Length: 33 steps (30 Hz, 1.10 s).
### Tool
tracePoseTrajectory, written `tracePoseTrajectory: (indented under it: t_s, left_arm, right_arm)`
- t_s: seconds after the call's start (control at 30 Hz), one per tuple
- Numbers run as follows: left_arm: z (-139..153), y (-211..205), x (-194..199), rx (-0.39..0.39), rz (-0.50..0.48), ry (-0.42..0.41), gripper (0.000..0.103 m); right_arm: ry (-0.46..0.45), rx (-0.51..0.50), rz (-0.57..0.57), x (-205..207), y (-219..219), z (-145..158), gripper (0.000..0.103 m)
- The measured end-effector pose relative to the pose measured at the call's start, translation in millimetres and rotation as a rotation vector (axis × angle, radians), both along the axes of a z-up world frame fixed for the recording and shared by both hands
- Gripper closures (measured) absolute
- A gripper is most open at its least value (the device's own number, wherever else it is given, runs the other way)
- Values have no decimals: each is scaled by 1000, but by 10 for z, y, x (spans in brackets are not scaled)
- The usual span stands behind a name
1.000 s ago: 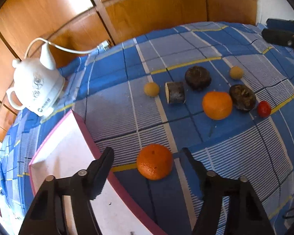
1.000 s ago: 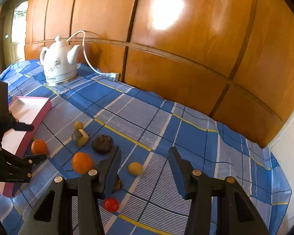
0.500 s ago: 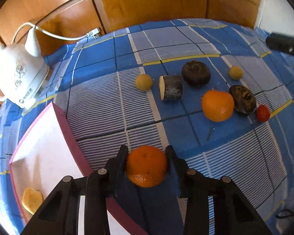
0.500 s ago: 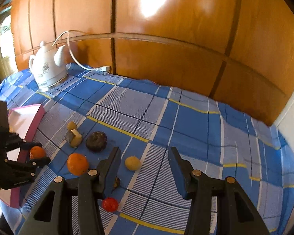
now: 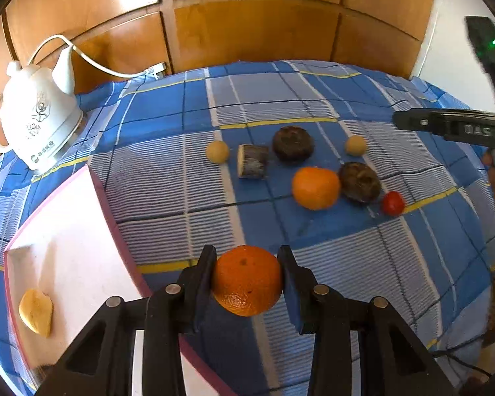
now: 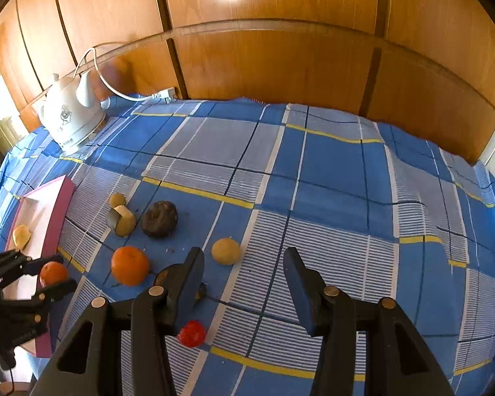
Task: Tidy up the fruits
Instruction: 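Close the left tool around the orange, then lift the orange with the left tool while the right tool approaches the red tomato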
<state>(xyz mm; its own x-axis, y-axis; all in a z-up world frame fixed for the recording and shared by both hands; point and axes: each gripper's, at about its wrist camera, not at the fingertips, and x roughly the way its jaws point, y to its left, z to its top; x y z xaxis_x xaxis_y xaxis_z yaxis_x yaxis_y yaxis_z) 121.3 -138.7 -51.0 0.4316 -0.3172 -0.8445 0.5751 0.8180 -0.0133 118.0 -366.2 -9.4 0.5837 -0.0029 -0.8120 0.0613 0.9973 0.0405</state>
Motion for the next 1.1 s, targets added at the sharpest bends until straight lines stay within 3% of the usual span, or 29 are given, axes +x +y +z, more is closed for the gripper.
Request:
tracePoseTrajectory:
  t_s: [0.13, 0.23, 0.4, 0.53, 0.67, 0.77, 1.1]
  left_arm:
    - [27, -50, -135, -15, 10, -9, 64]
    - [24, -74, -244, -38, 15, 2, 64]
    - [-14, -83, -368, -52, 18, 18, 64]
    - [-29, -56, -442, -65, 29, 31, 64]
    - [18, -28, -510, -80, 31, 21, 64]
    - [43, -12, -542, -89, 29, 22, 64]
    - [99, 35, -594, -108, 39, 14, 64]
  right_arm:
    - [19, 53, 8, 11, -36, -34, 52]
    - [32, 126, 82, 28, 49, -58, 52]
    - [52, 67, 143, 19, 251, -113, 52]
    - [112, 118, 174, 57, 249, -217, 52]
    - [135, 60, 219, 43, 347, -272, 52]
    - [198, 100, 254, 57, 341, -349, 50]
    - [284, 3, 311, 0, 465, -519, 50]
